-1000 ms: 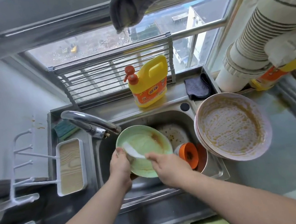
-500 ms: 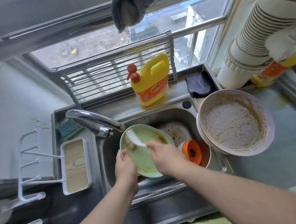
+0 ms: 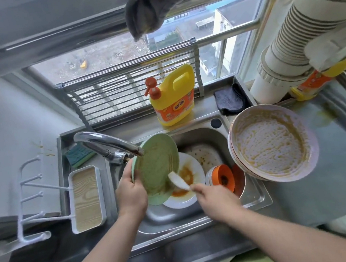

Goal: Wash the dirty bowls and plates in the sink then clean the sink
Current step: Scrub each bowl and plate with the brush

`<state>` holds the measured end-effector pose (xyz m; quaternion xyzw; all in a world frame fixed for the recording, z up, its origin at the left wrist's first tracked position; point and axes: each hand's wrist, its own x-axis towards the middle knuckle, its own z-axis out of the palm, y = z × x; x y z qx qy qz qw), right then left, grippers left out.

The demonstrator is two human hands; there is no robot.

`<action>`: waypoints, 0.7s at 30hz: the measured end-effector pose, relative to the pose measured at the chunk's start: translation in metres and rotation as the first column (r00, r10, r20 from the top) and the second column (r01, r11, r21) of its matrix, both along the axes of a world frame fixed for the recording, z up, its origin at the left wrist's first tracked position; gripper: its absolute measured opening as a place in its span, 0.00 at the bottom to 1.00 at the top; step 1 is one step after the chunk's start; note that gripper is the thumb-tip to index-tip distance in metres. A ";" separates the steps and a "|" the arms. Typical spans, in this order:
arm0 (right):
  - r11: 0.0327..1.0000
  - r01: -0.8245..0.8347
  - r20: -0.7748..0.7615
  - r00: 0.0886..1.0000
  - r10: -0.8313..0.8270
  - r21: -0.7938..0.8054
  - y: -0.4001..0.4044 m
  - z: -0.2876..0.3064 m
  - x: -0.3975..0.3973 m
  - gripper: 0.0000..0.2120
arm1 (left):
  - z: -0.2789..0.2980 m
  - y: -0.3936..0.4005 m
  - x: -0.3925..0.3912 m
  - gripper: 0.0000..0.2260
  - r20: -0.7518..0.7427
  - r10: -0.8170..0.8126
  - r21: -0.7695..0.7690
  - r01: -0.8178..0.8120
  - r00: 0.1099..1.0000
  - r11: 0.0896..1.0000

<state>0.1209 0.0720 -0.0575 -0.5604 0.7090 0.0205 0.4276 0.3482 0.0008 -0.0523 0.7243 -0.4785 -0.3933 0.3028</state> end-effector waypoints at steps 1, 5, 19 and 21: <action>1.000 -0.019 -0.059 0.998 0.018 -0.014 -0.012 0.002 -0.011 0.17 | 0.000 0.000 0.003 0.15 0.017 -0.033 0.000 0.033 0.999 0.999; 0.997 -0.046 -0.061 0.997 0.042 -0.065 -0.026 0.006 -0.019 0.15 | 0.008 -0.006 0.001 0.18 -0.001 -0.021 -0.014 0.021 1.000 1.000; 0.880 -0.463 -0.364 0.841 0.400 -0.103 -0.067 0.043 -0.046 0.29 | 0.014 -0.010 0.007 0.17 0.097 -0.311 0.159 0.294 0.945 0.943; 0.799 -0.579 -0.457 0.762 0.459 -0.163 -0.082 0.063 -0.035 0.39 | 0.011 -0.019 0.013 0.18 0.178 -0.388 0.211 0.350 0.904 0.913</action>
